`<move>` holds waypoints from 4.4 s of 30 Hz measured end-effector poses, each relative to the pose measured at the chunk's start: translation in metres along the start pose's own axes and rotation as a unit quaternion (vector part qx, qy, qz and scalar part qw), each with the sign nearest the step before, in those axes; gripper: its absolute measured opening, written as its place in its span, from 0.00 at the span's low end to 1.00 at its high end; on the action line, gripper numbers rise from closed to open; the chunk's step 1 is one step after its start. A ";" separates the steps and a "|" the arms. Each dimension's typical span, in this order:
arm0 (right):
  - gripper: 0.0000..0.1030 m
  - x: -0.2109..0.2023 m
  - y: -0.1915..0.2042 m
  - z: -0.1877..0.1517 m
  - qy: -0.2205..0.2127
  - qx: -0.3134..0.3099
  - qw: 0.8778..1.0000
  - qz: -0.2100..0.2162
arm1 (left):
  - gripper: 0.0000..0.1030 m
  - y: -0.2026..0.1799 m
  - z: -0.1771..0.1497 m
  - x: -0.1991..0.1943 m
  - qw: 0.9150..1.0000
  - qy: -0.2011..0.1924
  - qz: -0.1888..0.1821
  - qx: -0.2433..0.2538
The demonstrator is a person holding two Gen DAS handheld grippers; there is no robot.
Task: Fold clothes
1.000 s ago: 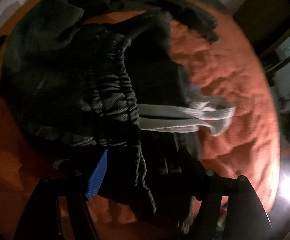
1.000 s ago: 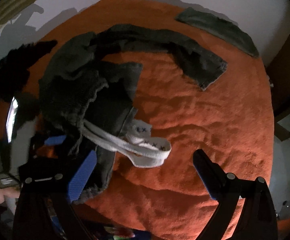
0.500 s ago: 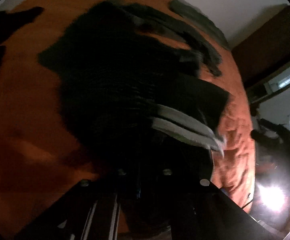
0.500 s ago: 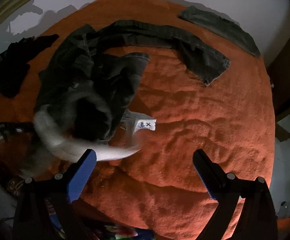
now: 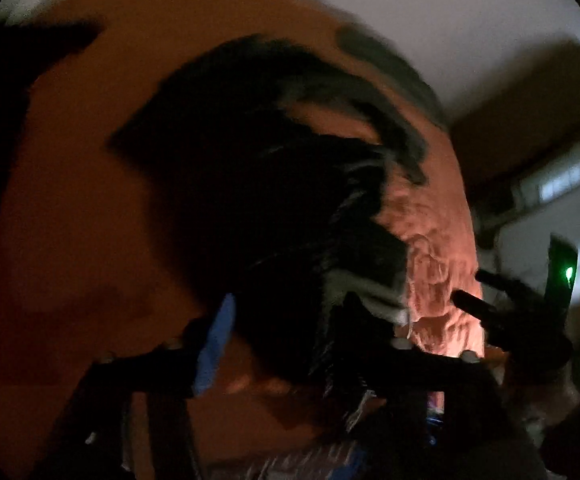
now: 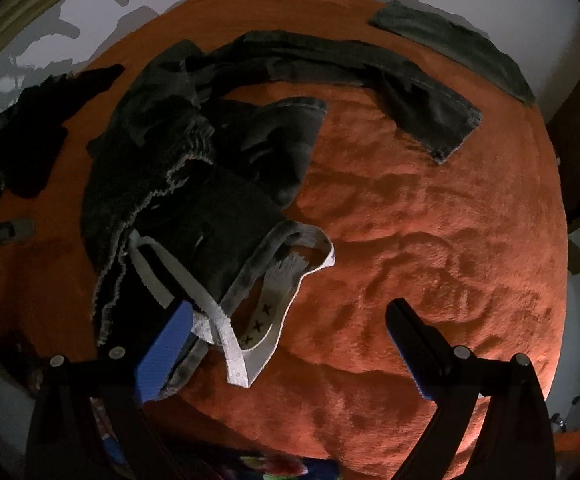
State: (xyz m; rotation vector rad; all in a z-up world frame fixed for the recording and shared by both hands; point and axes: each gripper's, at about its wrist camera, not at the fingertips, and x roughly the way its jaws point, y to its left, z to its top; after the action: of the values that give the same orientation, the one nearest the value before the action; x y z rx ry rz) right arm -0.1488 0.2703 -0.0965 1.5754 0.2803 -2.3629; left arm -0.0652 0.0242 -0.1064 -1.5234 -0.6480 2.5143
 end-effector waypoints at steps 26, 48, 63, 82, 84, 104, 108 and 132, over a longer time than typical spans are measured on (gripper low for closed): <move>0.94 0.021 0.011 -0.019 0.020 -0.041 0.999 -0.020 | 0.39 0.113 -0.019 -0.006 0.989 0.066 0.064 -0.115; 0.94 0.076 0.022 0.023 0.031 -0.044 0.999 0.010 | 0.28 0.226 -0.059 -0.050 0.949 0.034 0.001 -0.313; 0.65 0.041 0.088 0.030 -0.004 -0.154 0.976 0.151 | 0.27 0.369 -0.059 -0.175 0.869 -0.117 -0.085 -0.473; 0.03 0.158 -0.035 0.079 0.023 0.219 0.969 0.109 | 0.34 0.387 -0.078 -0.118 0.870 -0.099 -0.076 -0.478; 0.03 0.132 -0.013 0.088 -0.026 0.214 0.973 0.082 | 0.31 0.386 -0.081 -0.124 0.875 -0.097 -0.070 -0.469; 0.26 0.084 0.226 0.056 -0.038 -0.099 0.984 0.140 | 0.31 0.388 -0.068 -0.095 0.853 -0.084 -0.099 -0.505; 0.38 0.077 0.171 0.069 -0.078 -0.020 0.988 0.129 | 0.31 0.388 -0.068 -0.094 0.851 -0.085 -0.101 -0.508; 0.09 0.050 0.167 0.064 -0.145 0.070 0.986 0.049 | 0.36 0.381 -0.068 -0.092 0.846 -0.079 -0.100 -0.518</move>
State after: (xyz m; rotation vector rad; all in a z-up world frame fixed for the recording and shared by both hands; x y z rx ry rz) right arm -0.1651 0.0866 -0.1185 1.2432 -0.0274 -2.5375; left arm 0.0790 -0.3285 -0.2196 -1.2912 -2.3122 2.1669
